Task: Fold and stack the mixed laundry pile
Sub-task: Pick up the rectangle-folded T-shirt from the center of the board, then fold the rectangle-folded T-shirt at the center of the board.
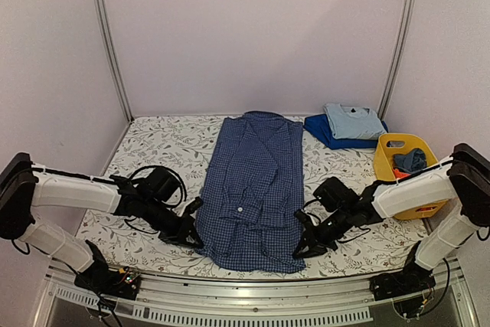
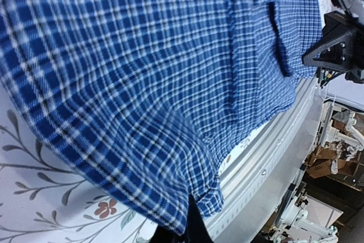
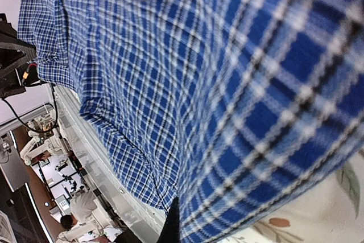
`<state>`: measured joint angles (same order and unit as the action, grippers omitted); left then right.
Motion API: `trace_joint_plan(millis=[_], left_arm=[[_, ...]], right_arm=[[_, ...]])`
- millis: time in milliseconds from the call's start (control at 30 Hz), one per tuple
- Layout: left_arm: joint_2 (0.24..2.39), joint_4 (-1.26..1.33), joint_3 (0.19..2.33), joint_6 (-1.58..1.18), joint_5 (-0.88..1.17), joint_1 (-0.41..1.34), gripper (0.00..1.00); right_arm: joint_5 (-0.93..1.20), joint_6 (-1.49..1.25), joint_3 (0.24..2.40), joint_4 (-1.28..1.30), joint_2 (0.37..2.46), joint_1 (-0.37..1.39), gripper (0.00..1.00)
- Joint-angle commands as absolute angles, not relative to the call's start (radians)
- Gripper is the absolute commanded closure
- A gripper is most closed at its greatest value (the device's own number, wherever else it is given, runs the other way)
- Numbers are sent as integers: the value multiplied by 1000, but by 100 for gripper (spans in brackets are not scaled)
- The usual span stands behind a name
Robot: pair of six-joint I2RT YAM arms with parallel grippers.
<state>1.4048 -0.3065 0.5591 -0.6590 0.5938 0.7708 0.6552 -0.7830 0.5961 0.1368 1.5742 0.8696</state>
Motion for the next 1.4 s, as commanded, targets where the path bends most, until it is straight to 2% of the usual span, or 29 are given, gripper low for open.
trace_joint_plan(millis=[0, 267, 533, 867, 1133, 1233, 1367], left_arm=[[1337, -318, 619, -625, 562, 765, 100], [1505, -342, 823, -514, 565, 705, 100], [1640, -274, 983, -483, 572, 568, 100], [1933, -279, 1339, -410, 535, 401, 100], [2215, -300, 1674, -396, 552, 335, 100], [2299, -344, 1790, -382, 551, 327, 100], [2354, -357, 1843, -370, 563, 314, 100]], right_arm=[[573, -750, 638, 225, 1483, 889, 100], [471, -616, 808, 304, 1538, 805, 100], [435, -524, 959, 310, 1608, 663, 100], [436, -416, 1265, 320, 1861, 477, 100], [459, -400, 1521, 315, 2107, 415, 100], [456, -400, 1573, 313, 2165, 405, 100], [451, -401, 1603, 307, 2214, 389, 100]])
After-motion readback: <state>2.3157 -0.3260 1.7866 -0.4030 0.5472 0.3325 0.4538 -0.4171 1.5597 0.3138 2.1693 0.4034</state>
